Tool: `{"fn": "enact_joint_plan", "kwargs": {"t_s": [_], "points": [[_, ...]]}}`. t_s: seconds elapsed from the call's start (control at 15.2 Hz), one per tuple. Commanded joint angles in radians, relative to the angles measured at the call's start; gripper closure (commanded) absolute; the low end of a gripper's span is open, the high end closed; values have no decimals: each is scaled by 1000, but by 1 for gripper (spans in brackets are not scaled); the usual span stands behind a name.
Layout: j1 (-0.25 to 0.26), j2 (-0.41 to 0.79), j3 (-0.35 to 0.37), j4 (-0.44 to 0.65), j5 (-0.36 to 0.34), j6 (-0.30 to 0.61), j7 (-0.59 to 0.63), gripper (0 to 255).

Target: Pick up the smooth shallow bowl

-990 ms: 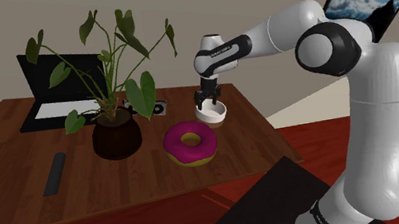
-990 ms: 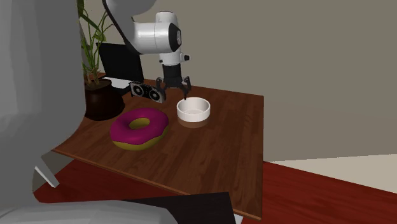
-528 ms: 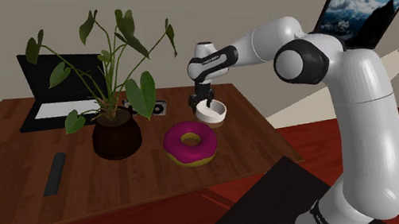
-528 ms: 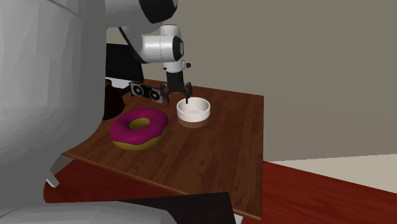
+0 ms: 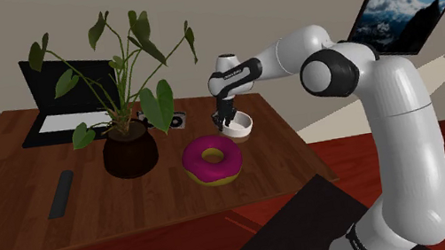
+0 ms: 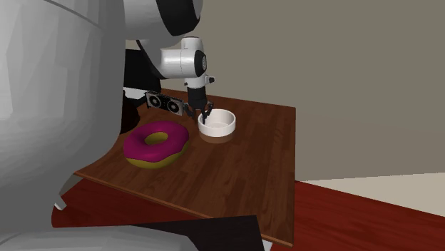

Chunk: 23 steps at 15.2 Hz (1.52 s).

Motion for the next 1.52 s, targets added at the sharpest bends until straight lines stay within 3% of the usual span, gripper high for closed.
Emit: {"fn": "enact_joint_plan", "kwargs": {"t_s": [0.0,0.46,1.45], "points": [[0,1,0,0,0,1,0,255],[0,1,0,-1,0,1,0,255],[4,-113,-6,23,-7,-136,0,255]]}}
